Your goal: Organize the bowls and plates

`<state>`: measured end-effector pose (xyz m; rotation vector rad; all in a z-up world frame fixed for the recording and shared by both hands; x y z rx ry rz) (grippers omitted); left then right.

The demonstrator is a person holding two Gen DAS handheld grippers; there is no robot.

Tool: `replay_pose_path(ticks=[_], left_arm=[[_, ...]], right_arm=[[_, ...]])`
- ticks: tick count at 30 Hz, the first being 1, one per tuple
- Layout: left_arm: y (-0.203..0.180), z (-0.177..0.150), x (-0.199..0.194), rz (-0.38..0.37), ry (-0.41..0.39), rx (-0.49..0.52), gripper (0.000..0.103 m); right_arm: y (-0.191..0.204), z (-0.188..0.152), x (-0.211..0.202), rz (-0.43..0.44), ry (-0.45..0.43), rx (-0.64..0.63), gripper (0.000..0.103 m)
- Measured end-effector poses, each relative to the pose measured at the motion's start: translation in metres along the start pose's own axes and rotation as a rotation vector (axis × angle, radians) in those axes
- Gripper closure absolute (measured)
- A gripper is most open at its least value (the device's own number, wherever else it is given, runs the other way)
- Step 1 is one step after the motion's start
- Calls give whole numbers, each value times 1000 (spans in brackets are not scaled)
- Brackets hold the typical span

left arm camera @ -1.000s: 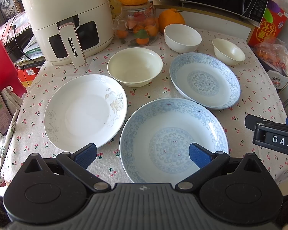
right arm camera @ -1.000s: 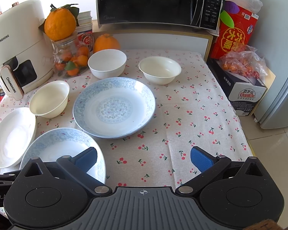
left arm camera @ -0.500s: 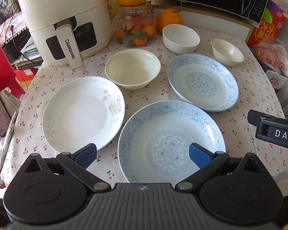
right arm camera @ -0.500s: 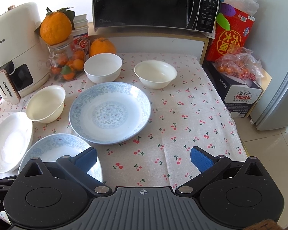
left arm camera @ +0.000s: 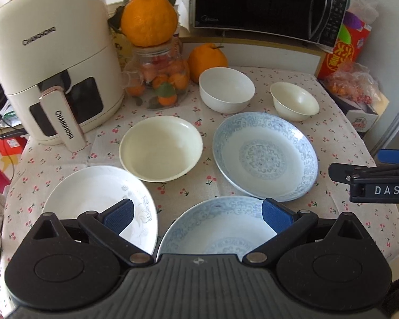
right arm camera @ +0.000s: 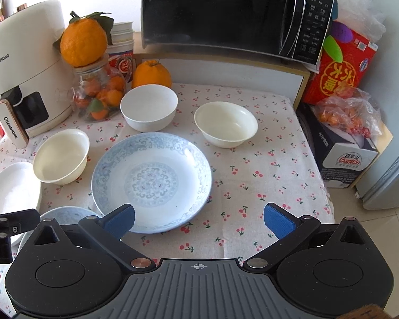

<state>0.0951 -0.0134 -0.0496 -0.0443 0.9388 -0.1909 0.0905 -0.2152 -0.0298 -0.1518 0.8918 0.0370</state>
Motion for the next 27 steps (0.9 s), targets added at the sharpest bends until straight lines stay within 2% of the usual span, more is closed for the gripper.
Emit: replay_pose_path(ticks=[2,4,6,8,10,12,13,16,18,20,21,23,25,27], left_arm=[[1,3,12,-58,17,-5,0],[4,6,23,-114,41,-52,1],[5,10,33,-165,70,-86,5],[4,14,42,-214,77,-113,16],[0,16,48,-254,77,-124,23],[-4,18,55,-262,77,-116,31],[-6,18,60,-261,77,-112,38],[-9,20,74,-252,87,-120,53],[-9,20,82,-252,93,-130,57],[-9,20,89,-244,105,-141,67],[-8,20,93,-239,111,-147,69],[-7,19,99,-220,124,-159,76],[-7,19,103,-210,132,-169,86],[-8,19,104,-218,136,-173,92]], right_arm=[[-4,1,12,41,-8,13,0],[-11,-2,25,80,-20,55,0],[-17,-5,40,144,29,112,0],[-26,-5,49,203,33,186,0],[-34,-4,56,237,28,259,1],[-40,-4,63,280,27,325,4],[-43,-4,66,291,27,345,6],[-49,-5,76,323,35,401,18],[-51,-7,84,340,43,434,28],[-52,-9,90,349,50,451,44],[-52,-10,92,351,53,455,48],[-51,-12,99,358,71,467,65],[-51,-16,104,362,86,480,74],[-50,-19,109,366,102,491,84]])
Point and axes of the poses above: each gripper's, at about its wrist camera, not at the fingertips, and x roughly the way its jaws point, y to its left, z to its top, the point moved 7 cm from there along x, roughly the way its jaws point, and after that the axes turned 8 degrees about -x, right-handed, at the moved point
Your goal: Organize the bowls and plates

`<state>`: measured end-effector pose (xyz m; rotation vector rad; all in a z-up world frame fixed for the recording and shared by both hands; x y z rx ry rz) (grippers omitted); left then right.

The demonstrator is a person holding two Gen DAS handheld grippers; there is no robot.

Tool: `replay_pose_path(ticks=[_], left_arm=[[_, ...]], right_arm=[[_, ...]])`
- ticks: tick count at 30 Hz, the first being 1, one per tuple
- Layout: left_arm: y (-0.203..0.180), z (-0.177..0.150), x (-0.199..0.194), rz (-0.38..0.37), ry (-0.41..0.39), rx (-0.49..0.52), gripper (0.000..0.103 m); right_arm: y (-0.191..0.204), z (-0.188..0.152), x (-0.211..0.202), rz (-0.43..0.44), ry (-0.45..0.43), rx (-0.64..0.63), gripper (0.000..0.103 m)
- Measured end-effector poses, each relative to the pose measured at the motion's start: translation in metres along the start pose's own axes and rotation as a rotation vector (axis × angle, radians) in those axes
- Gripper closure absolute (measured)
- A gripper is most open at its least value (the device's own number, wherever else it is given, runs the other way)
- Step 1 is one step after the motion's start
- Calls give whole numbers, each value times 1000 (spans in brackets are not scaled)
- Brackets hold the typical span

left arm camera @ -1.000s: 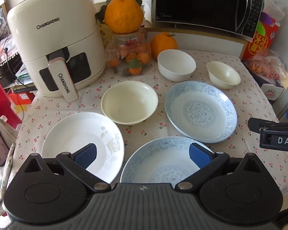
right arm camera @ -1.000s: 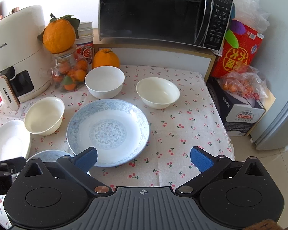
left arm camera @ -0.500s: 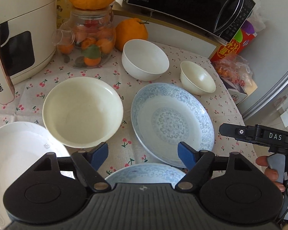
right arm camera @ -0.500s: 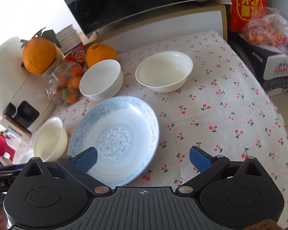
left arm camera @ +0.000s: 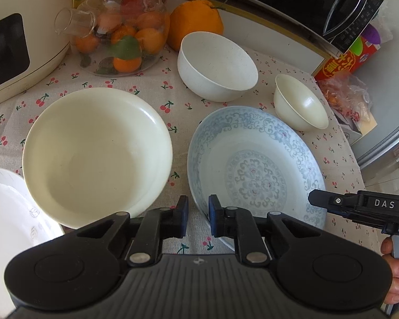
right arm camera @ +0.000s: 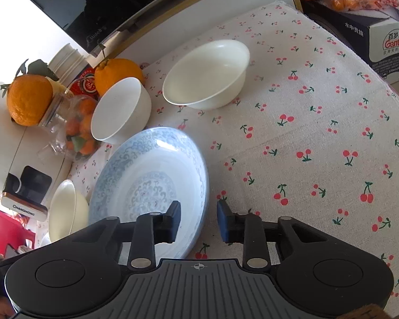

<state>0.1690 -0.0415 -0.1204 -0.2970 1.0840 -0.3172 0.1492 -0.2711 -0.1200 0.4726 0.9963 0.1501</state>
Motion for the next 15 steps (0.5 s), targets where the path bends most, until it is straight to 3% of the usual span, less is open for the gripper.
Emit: replay_pose_path(ticks=[2,15], left_arm=[[-1,-1,-1,14,-6,8,93],[-19,-10,3,-46,19,79,92]], right_arm=[[-3,-1,3,6,7,14,95],[-15,-3,-17,-54,11,52,95]])
Point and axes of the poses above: each gripper's, at about its wrist camera, not at the fingertips, and x roughly the way its jaws point, y to its left, z to its top, the point moved 7 cm from there along x, roughly the way its jaws point, and after that the axes turned 8 degrees about -x, right-handed, at the moved point
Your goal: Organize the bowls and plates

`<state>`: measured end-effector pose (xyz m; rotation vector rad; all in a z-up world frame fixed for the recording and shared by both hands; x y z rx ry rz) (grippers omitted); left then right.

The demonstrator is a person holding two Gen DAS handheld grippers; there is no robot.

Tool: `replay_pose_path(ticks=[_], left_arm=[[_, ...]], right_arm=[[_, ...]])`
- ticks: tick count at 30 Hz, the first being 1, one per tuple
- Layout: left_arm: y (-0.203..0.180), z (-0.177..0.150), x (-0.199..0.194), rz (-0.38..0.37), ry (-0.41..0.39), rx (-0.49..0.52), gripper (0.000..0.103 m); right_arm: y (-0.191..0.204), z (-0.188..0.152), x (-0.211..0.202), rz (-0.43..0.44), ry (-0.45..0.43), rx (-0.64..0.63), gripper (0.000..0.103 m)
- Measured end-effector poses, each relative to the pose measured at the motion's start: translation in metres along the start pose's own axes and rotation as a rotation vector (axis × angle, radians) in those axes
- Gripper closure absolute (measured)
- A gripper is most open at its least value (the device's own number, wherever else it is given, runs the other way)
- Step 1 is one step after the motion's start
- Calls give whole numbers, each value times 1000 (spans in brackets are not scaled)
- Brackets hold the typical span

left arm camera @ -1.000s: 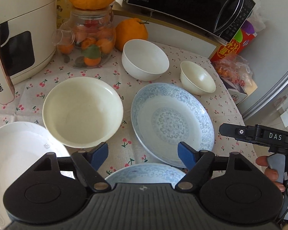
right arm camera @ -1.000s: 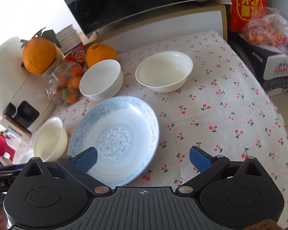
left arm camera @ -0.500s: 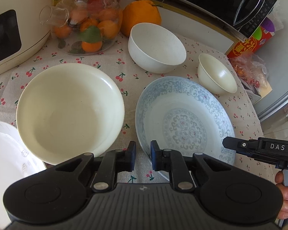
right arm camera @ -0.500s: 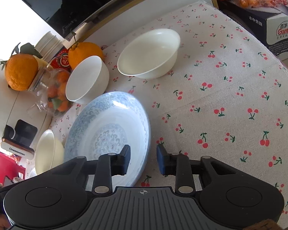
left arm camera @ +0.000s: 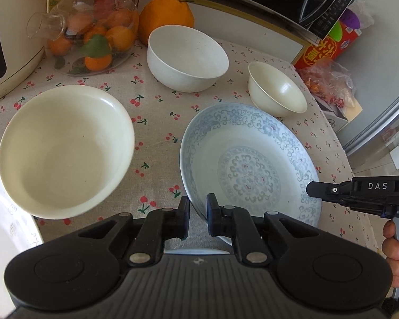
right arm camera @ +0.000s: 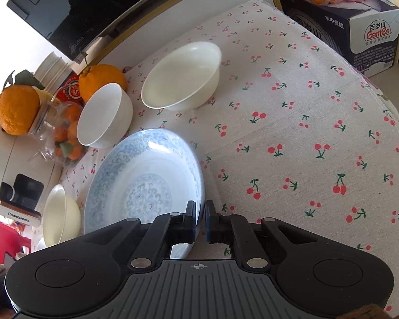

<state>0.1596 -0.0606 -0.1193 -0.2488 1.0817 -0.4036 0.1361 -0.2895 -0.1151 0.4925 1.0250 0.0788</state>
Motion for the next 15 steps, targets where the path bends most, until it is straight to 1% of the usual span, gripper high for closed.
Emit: replay_pose_path(ticks=[6,10,15], left_arm=[[-11,-7,2,-31,24,43,91],[-14,-8,3,-34,31,61,91],[-13,-7,4,-34,32,59,91]], right_arm=[[-10,-2,-11,-38,8,20,95],[-14,-4,-16,-45,13,28,95],[-14,-5,-16,-52,15,19,95]])
Point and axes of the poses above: each gripper's, at about its wrist camera, not at the fingertips, and x roughly the way its jaws point, y to its left, z to its top, the point moved 7 cm from there along x, roughly the way its jaws point, and after that the axes turned 8 degrees about -x, right-handed, at the moved point
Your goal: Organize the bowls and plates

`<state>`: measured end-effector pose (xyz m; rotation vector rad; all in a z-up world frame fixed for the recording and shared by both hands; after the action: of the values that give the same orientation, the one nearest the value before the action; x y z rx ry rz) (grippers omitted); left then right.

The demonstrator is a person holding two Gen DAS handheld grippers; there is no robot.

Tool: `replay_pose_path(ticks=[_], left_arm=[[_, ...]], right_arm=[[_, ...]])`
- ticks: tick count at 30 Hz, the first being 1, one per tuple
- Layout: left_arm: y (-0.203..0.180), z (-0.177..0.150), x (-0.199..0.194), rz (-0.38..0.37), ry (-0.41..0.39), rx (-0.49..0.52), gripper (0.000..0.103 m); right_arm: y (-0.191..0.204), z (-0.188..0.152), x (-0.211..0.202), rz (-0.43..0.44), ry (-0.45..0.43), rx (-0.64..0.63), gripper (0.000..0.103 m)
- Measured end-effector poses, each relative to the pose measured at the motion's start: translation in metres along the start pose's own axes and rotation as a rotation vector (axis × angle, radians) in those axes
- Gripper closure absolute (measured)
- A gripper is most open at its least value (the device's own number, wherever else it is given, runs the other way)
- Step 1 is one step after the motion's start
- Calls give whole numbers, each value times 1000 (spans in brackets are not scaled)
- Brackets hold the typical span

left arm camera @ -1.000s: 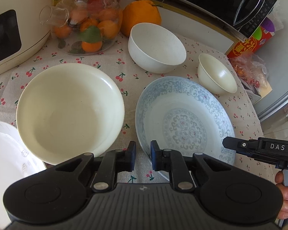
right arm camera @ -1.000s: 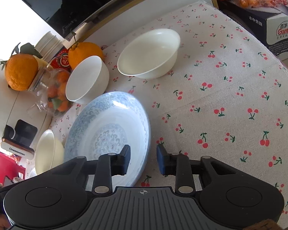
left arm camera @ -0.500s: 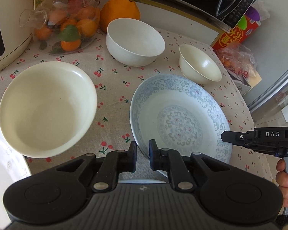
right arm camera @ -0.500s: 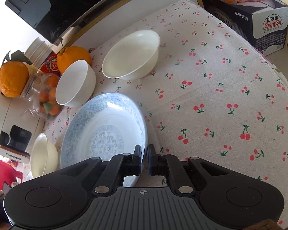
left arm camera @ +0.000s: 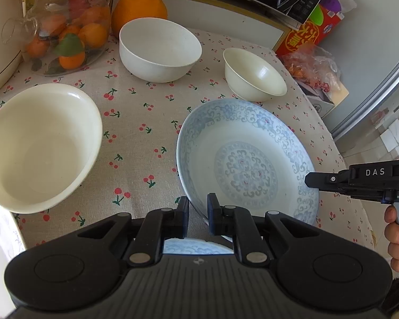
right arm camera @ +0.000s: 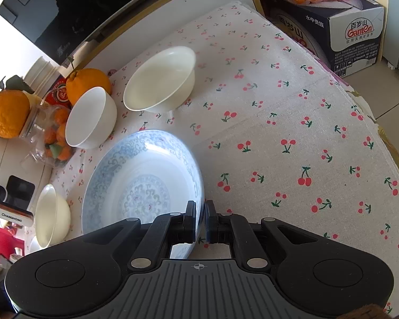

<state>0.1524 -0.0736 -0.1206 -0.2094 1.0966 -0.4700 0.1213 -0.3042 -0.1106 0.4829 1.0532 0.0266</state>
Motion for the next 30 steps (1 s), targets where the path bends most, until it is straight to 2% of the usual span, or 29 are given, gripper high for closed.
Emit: replay_pose_path(ticks=[9,12,13,15,17,18,23,28,30], left_arm=[[-2,0,1,2,2,3,90],[-4,0,0,0,5,10,90],[-5,1,-1,-1,1,16,86],[-8,2,-7,5,-20,37,69],[-10,3,-14,14,-45,65,43],[-11,4,-19,17,-64,79,38],[-9,1,-41,21,-106,111,10],[1,-7,-64,30,-138,119,0],[5,-11,-70,33,-135,111,0]], right_arm=[[0,0,0,-2,2,-5,95],[1,0,-1,4,1,-12,92],[2,0,-2,0,-1,-15,91],[4,0,-4,1,-6,-35,80],[7,-1,-9,0,-12,-49,41],[8,-1,-12,3,-20,-56,34],[22,-8,-24,22,-34,-123,24],[37,-20,-31,80,-17,-154,17],[45,-26,-33,84,-17,-179,15]])
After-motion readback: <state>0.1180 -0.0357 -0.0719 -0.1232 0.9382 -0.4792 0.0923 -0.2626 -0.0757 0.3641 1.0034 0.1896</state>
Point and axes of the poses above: each gripper's, at about its wrist camera, not at the fingertips, and x roughly the way its jaws point, y to its left, z to its top, the point moved 7 cm from there along x, roughly the way its jaws point, and after that the axes turned 8 degrees about -x, right-handed, at the moved point
